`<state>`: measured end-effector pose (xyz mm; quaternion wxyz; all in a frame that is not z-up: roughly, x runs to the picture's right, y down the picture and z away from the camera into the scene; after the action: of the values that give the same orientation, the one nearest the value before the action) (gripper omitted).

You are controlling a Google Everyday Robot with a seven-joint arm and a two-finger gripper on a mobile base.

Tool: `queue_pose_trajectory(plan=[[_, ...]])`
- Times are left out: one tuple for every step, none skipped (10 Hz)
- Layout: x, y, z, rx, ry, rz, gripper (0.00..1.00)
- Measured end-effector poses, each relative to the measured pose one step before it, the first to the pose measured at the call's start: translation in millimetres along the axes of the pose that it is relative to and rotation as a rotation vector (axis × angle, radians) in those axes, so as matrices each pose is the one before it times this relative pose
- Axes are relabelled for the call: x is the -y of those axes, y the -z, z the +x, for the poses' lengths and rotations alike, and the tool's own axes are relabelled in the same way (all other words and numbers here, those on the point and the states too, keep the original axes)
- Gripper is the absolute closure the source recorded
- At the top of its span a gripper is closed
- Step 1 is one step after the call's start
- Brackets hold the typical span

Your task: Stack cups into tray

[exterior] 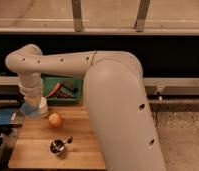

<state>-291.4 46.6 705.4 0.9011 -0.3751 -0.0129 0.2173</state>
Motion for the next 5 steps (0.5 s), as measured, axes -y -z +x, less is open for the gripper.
queue_pose_trajectory(plan=[[24.23, 18.26, -5.40, 0.01447, -0.02360, 0.03897, 1.00], [16.82, 19.37, -4.56, 0.00633, -0.02053, 0.02986, 1.00], [12.70, 14.55, -7.96, 0.00926, -0.01174, 0.01959, 1.00], [9.24, 9.35, -7.45, 0.01064, -0.00850, 0.01140, 1.00], [9.80, 7.49, -5.69, 0.00598, -0.00898, 0.00586, 1.00]])
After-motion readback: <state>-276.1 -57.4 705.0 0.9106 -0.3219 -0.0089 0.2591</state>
